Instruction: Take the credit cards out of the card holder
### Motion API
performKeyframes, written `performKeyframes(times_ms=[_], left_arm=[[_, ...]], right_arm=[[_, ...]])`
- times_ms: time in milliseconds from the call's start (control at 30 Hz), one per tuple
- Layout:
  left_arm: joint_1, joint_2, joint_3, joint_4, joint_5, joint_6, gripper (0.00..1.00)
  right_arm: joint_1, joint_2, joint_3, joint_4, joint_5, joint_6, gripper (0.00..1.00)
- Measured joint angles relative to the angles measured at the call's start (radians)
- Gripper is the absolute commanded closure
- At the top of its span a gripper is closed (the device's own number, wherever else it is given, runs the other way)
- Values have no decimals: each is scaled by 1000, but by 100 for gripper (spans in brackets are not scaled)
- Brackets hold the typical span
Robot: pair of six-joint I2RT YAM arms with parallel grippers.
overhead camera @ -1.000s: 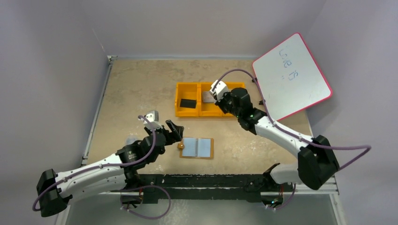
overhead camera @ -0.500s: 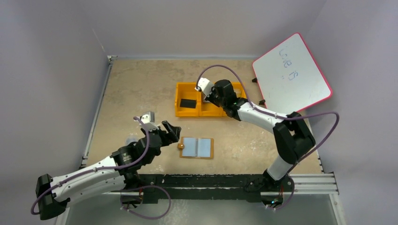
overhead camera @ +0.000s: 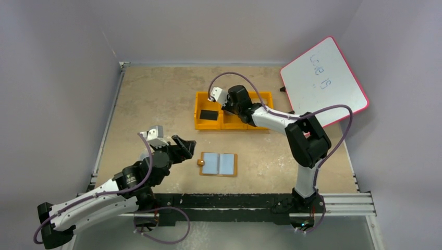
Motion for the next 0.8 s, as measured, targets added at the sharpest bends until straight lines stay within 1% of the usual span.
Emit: performKeyframes(times_ms=[167, 467, 600, 800], left_arm=[[0, -23, 0, -23, -7, 0, 20], [0, -36, 0, -55, -14, 0, 20], [0, -35, 0, -55, -15, 0, 20], [0, -27, 0, -56, -14, 0, 20]], right_arm=[[0, 42, 24, -6, 13, -29, 96], [8, 72, 42, -5, 37, -95, 95], [9, 79, 42, 9, 45, -122, 91], [9, 97, 42, 26, 58, -150, 89]])
